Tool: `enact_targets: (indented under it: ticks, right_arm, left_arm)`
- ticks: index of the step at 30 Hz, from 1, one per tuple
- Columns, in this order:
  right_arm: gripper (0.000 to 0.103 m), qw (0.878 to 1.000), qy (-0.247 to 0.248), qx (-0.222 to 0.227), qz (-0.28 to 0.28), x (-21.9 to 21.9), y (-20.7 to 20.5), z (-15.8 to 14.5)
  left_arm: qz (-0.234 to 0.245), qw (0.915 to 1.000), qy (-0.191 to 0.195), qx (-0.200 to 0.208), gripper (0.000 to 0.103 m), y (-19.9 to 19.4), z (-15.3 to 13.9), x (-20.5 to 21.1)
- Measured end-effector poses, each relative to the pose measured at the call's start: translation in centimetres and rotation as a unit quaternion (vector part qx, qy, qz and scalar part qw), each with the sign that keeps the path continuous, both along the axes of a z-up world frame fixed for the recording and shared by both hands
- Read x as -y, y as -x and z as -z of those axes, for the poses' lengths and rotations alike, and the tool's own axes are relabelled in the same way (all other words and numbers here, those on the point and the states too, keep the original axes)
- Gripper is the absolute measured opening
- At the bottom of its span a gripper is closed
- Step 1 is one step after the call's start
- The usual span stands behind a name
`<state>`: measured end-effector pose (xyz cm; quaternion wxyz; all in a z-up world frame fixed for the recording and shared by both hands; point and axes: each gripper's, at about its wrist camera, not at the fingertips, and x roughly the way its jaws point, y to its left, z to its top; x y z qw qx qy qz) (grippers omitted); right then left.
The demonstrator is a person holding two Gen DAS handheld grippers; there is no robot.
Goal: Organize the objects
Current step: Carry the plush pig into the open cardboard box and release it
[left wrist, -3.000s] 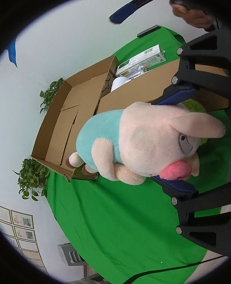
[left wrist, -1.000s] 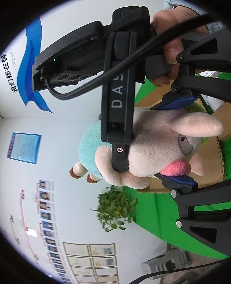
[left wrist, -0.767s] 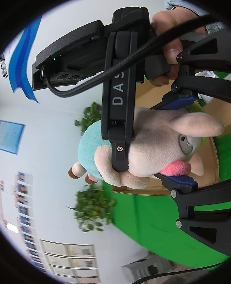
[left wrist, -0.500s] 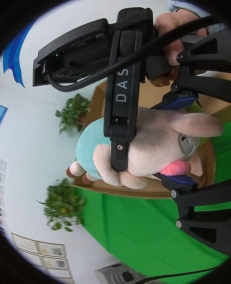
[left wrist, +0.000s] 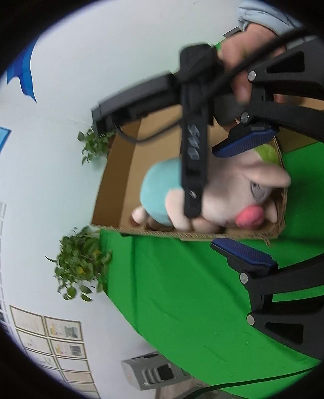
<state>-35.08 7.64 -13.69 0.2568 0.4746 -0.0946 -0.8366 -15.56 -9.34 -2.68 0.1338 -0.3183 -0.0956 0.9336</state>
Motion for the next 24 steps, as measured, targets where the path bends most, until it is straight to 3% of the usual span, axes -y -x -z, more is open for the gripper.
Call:
enact_targets:
  ticks: [2, 6, 10, 13, 14, 16, 18, 20, 24]
  right_arm:
    - [0.092, 1.0, 0.011, 0.019, -0.004, 0.1, 0.5, 0.0]
    - [0.098, 0.999, 0.04, 0.023, -0.002, -0.7, -0.3, -0.9]
    - [0.099, 0.998, 0.066, 0.014, -0.012, -1.8, -2.2, -3.6]
    - [0.1, 0.999, 0.041, 0.022, -0.015, -2.9, -3.4, -4.2]
    - [0.098, 0.999, 0.037, 0.029, -0.017, -2.9, -3.8, -4.0]
    - [0.084, 0.998, 0.035, 0.044, -0.017, -2.8, -4.2, -3.2]
    - [0.074, 0.997, 0.061, 0.051, -0.021, -2.5, -4.7, -2.1]
    - [0.069, 0.997, 0.061, 0.041, -0.013, -1.7, -5.0, -1.8]
    - [0.066, 0.993, 0.089, 0.073, 0.001, -1.0, -4.7, -1.1]
  left_arm:
    - [-0.01, 0.9997, 0.012, 0.02, 0.067, 1.2, 1.1, 0.5]
    - [-0.001, 0.9993, -0.017, 0.033, 0.067, 1.4, 2.8, 0.5]
    - [0.008, 0.9982, -0.042, 0.042, 0.067, 1.5, 4.1, 0.5]
    - [0.014, 0.997, -0.058, 0.05, 0.066, 1.5, 4.9, 0.4]
    - [0.015, 0.9968, -0.06, 0.05, 0.065, 1.6, 5.0, 0.5]
    - [0.017, 0.9965, -0.064, 0.052, 0.064, 1.7, 5.3, 0.5]
    - [0.018, 0.9967, -0.059, 0.052, 0.064, 1.9, 5.6, 0.4]
    - [0.017, 0.997, -0.056, 0.05, 0.064, 2.4, 5.8, 0.5]
    - [0.02, 0.9965, -0.062, 0.052, 0.064, 2.3, 6.0, 0.6]
